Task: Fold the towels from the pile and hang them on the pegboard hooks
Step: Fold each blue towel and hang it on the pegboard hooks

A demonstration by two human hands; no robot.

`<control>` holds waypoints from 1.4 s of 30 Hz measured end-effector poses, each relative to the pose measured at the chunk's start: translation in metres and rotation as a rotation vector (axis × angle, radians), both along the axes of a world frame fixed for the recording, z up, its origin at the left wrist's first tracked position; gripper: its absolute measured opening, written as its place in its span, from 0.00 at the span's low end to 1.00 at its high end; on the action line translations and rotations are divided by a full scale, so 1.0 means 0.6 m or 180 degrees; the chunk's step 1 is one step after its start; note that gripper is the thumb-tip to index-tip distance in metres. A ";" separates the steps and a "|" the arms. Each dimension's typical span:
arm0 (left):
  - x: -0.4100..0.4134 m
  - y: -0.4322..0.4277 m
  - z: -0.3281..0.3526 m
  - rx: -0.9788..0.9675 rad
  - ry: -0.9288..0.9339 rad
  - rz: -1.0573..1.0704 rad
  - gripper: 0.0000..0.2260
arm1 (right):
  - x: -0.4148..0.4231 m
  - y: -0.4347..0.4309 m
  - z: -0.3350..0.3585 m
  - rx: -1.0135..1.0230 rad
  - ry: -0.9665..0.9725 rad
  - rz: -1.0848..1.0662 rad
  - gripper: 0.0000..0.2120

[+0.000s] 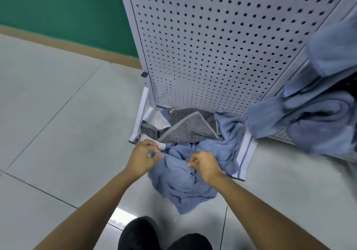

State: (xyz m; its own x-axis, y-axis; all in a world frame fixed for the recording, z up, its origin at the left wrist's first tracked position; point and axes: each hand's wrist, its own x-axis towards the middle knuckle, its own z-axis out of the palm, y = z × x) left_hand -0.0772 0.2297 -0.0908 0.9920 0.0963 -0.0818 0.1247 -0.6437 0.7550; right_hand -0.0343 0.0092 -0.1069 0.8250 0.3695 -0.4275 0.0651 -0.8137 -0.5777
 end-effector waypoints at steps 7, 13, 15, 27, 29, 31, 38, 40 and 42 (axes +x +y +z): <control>0.029 -0.069 0.262 -0.1370 0.0244 -0.0246 0.09 | 0.028 -0.065 0.244 0.0855 -0.0774 -0.0366 0.08; 0.018 -0.145 0.472 -0.1536 -0.0219 -0.0408 0.08 | 0.022 -0.128 0.453 0.1182 -0.1385 -0.0455 0.07; 0.008 -0.164 0.530 -0.1321 -0.0198 -0.0515 0.13 | 0.008 -0.147 0.517 0.1341 -0.1546 -0.0442 0.07; -0.077 -0.322 0.665 -0.1728 -0.0084 -0.0898 0.08 | -0.124 -0.263 0.701 0.2330 -0.0872 -0.0206 0.10; -0.082 -0.345 0.666 -0.1700 -0.0263 -0.0979 0.07 | -0.145 -0.277 0.691 0.1656 -0.0417 0.0229 0.13; -0.084 -0.361 0.661 -0.1474 -0.0371 -0.1022 0.04 | -0.159 -0.289 0.669 0.0929 -0.0001 0.0358 0.23; -0.076 -0.354 0.610 -0.1331 0.0083 -0.0245 0.06 | -0.174 -0.333 0.664 0.2717 -0.0031 -0.1356 0.12; -0.081 -0.347 0.586 -0.1190 0.0482 -0.0079 0.10 | -0.175 -0.344 0.680 0.3267 0.0117 -0.1643 0.14; -0.095 -0.348 0.565 -0.1132 0.0856 0.0012 0.09 | -0.179 -0.345 0.691 0.3564 0.0269 -0.1776 0.17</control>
